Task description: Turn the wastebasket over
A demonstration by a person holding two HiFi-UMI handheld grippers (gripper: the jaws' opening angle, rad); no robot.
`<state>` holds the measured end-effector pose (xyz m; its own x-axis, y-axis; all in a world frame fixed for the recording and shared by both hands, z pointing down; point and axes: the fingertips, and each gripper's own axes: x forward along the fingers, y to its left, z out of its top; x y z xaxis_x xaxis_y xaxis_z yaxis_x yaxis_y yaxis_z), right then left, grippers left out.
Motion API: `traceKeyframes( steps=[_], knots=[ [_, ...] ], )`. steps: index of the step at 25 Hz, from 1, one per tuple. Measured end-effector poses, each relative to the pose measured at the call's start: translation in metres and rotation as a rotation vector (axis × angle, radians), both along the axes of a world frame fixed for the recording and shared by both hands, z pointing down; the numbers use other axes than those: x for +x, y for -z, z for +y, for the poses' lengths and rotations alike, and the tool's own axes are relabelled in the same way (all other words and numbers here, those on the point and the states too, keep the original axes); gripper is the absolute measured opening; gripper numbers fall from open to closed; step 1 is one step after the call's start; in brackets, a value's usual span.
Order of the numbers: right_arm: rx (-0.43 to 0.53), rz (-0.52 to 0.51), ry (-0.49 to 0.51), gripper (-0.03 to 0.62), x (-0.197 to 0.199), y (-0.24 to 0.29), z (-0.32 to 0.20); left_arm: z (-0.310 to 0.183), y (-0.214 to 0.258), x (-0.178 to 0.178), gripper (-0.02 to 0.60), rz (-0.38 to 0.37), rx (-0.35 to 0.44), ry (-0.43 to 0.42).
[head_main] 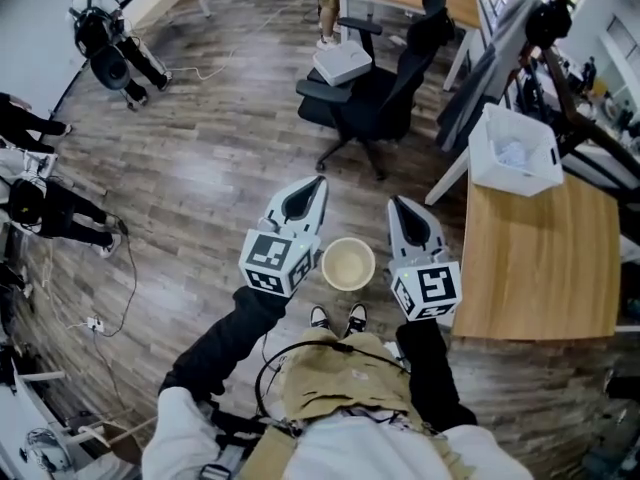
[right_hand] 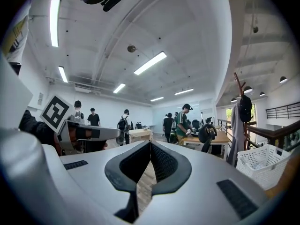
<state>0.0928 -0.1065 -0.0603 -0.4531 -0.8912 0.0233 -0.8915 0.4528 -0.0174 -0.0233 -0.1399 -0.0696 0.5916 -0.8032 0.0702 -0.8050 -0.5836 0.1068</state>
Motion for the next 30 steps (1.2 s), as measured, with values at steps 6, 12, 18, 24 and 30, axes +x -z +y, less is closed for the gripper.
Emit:
traceKeyframes(
  steps=[6,12,18,24,30],
  knots=[
    [0.031,0.026,-0.003,0.021,-0.001,0.015,0.012,0.012,0.014,0.006,0.002,0.022,0.023,-0.003],
    [0.054,0.033,-0.02,0.021,-0.004,0.028,0.015,0.015,0.027,0.012,0.002,0.032,0.048,-0.008],
    [0.056,0.025,-0.023,0.02,-0.01,0.031,0.017,0.019,0.027,0.012,0.002,0.03,0.044,-0.003],
    [0.049,0.018,-0.031,0.02,-0.007,0.029,0.015,0.018,0.022,0.015,0.002,0.037,0.027,-0.001],
    [0.043,0.018,-0.03,0.02,-0.008,0.026,0.013,0.017,0.018,0.016,0.002,0.035,0.02,-0.008]
  ],
)
